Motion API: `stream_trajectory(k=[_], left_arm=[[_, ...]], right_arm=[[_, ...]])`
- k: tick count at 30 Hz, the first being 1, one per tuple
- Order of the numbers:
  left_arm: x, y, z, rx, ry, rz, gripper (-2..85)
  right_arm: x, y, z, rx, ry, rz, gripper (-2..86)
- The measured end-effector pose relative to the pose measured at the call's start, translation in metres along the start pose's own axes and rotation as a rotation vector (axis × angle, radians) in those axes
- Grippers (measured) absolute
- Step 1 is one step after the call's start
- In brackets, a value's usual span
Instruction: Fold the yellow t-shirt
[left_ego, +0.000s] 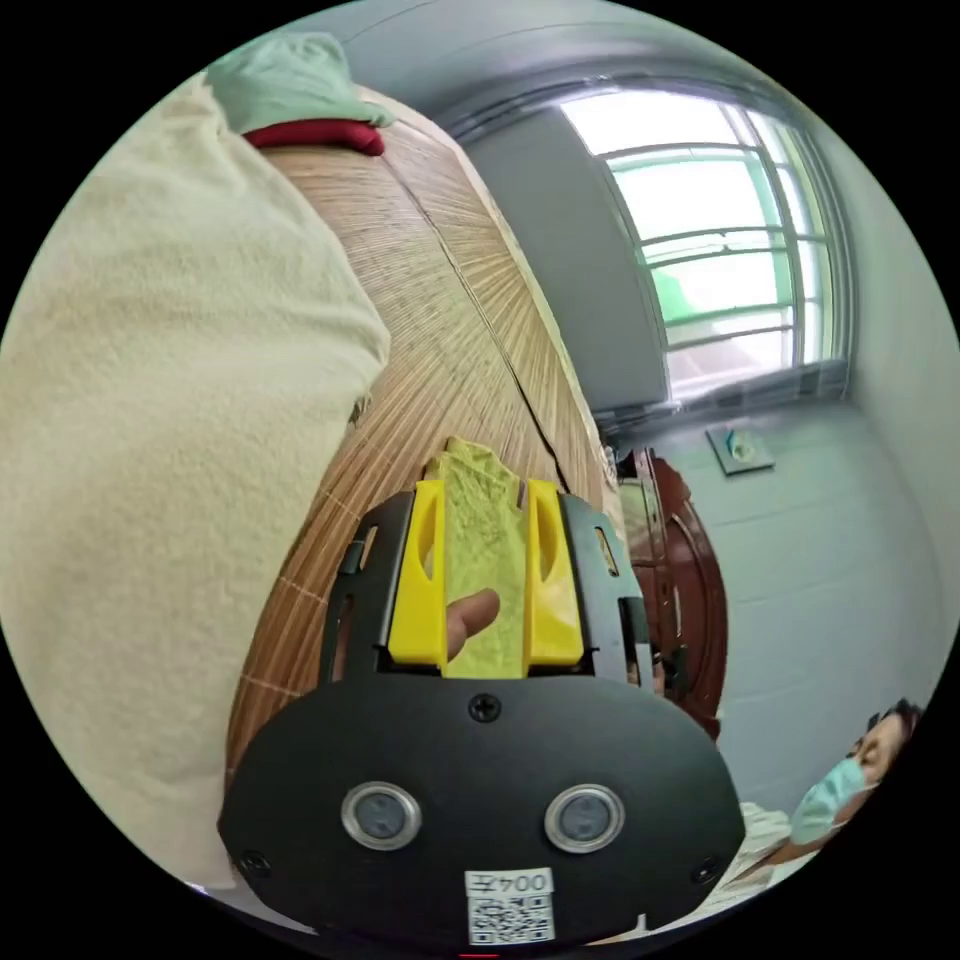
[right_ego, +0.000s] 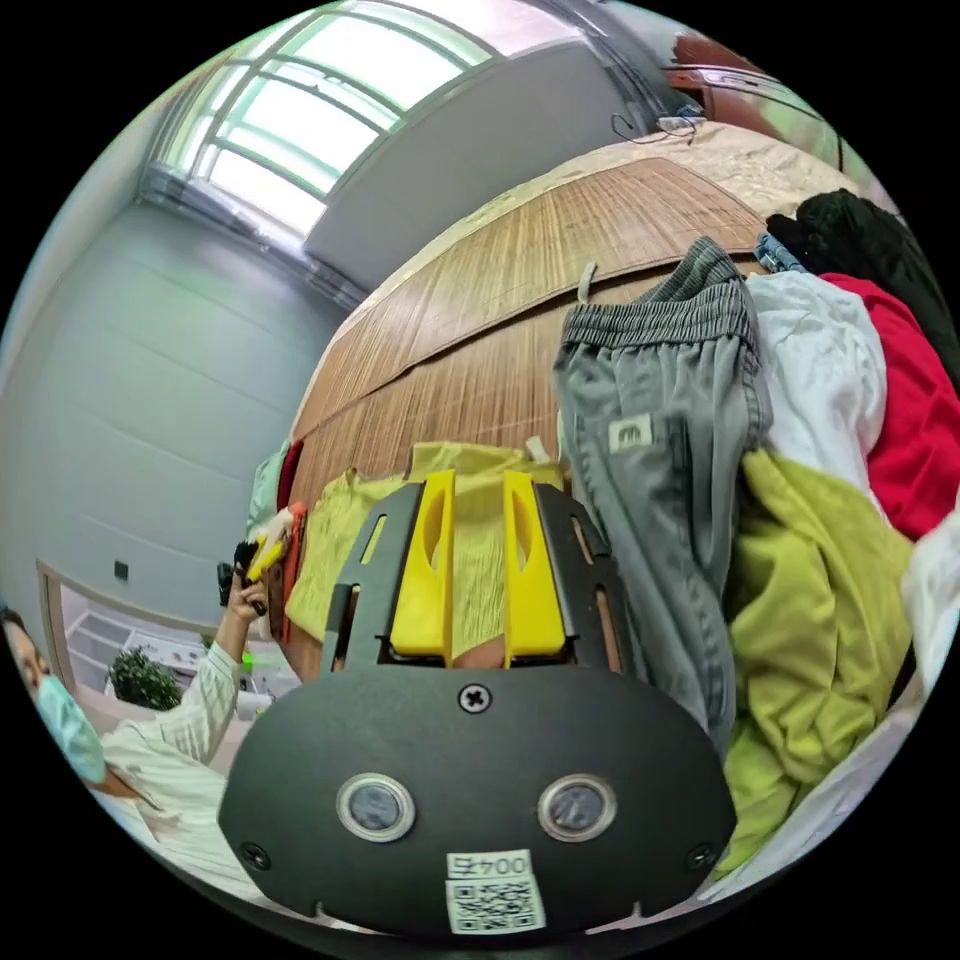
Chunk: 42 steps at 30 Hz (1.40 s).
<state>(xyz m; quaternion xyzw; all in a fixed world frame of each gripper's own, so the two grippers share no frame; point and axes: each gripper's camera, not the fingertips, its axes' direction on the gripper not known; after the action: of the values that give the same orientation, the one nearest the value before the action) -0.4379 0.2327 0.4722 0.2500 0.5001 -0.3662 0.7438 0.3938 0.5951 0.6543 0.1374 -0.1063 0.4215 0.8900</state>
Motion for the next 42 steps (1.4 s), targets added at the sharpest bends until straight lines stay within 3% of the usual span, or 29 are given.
stream_trajectory(k=[5, 13, 34, 42], left_arm=[[0.002, 0.095, -0.036, -0.075, -0.128, 0.144, 11.7], [-0.065, 0.172, -0.048, 0.036, 0.049, -0.201, 12.1], [-0.083, 0.176, 0.013, 0.115, 0.17, -0.318, 12.7], [-0.089, 0.191, 0.016, 0.16, 0.091, -0.312, 2.8]], right_arm=[[0.006, 0.126, -0.014, -0.061, -0.102, 0.042, 9.0], [0.064, 0.246, -0.013, 0.066, -0.343, 0.363, 11.3], [0.101, 0.205, 0.012, 0.163, -0.418, 0.564, 13.1], [0.096, 0.183, 0.02, 0.144, -0.287, 0.579, 0.3]])
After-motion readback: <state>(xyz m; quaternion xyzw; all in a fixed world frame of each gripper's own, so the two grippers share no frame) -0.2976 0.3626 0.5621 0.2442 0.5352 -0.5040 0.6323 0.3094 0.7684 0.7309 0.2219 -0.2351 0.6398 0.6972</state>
